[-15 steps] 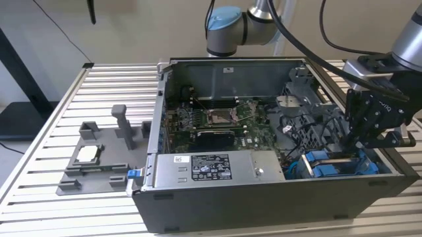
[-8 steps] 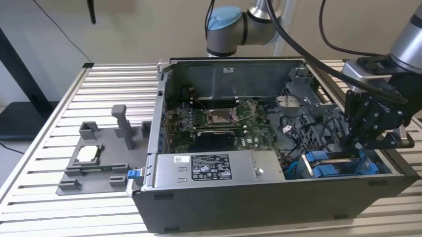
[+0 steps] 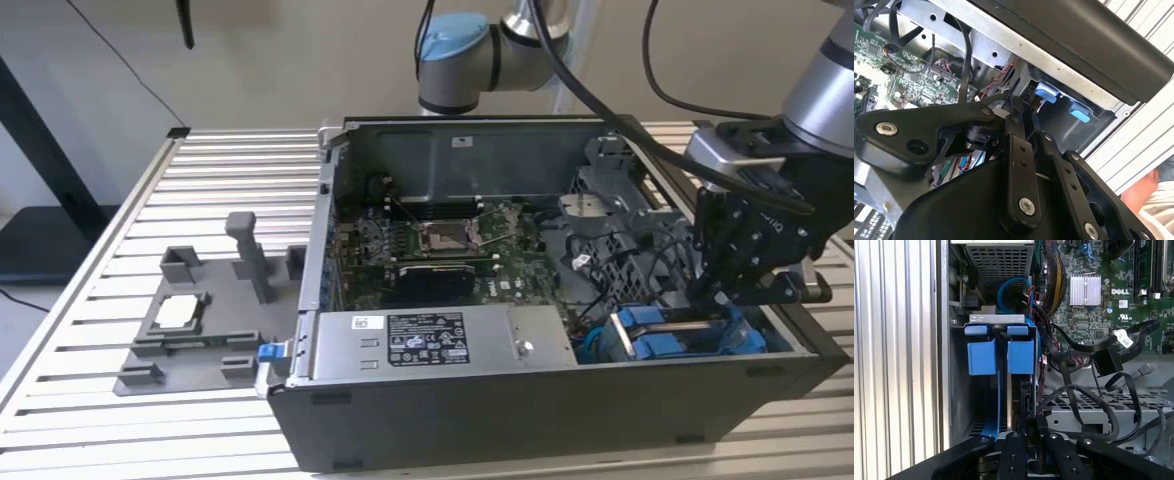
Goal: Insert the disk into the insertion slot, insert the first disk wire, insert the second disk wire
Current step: 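Insert the first disk wire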
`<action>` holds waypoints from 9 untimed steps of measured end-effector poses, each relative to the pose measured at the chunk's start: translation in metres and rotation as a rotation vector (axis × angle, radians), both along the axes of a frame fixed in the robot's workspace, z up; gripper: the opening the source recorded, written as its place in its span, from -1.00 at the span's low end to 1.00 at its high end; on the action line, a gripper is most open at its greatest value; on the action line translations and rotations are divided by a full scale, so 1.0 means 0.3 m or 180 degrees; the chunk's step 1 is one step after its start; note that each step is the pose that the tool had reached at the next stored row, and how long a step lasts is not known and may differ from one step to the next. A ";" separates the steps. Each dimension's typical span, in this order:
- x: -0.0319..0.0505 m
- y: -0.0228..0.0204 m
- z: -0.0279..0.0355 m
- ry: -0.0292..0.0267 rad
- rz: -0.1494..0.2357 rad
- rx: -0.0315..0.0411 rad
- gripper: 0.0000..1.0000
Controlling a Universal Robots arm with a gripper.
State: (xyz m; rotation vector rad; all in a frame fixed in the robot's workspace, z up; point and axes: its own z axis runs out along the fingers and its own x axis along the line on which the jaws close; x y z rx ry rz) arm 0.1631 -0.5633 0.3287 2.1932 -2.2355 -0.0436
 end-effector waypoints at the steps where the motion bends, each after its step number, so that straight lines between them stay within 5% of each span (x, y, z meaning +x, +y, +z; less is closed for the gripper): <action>1: 0.000 0.000 0.000 0.0000 0.0000 -0.0001 -0.62; 7: 0.000 0.000 -0.006 0.0000 0.0000 0.0004 -0.62; 9: 0.000 0.000 -0.010 0.0000 0.0000 0.0007 -0.48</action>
